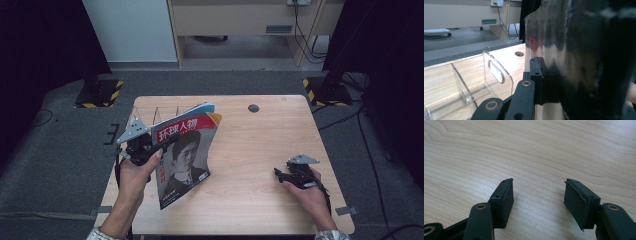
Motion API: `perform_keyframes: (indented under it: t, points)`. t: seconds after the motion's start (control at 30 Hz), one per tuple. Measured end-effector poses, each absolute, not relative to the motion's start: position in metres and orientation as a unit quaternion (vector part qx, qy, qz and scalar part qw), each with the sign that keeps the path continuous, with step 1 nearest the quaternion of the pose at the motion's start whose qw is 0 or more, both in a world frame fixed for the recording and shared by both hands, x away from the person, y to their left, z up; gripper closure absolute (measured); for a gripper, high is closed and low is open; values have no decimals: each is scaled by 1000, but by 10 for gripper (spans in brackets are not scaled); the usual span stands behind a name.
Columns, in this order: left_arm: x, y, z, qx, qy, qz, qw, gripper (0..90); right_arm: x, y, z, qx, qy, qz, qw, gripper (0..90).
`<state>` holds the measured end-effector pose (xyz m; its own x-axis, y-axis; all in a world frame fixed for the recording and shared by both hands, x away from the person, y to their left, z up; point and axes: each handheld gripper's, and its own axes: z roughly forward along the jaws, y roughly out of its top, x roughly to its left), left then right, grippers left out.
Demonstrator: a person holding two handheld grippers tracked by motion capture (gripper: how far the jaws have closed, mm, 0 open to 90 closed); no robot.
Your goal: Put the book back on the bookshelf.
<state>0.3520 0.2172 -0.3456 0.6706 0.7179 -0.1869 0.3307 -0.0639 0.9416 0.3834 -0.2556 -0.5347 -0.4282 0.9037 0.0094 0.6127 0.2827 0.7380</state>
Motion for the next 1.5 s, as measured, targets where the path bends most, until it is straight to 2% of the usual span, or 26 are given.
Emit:
perform_keyframes:
  t: [1.5]
  points:
    - [324, 302, -336, 666, 427, 225, 569, 863, 383, -255, -537, 489, 769, 350, 217, 360]
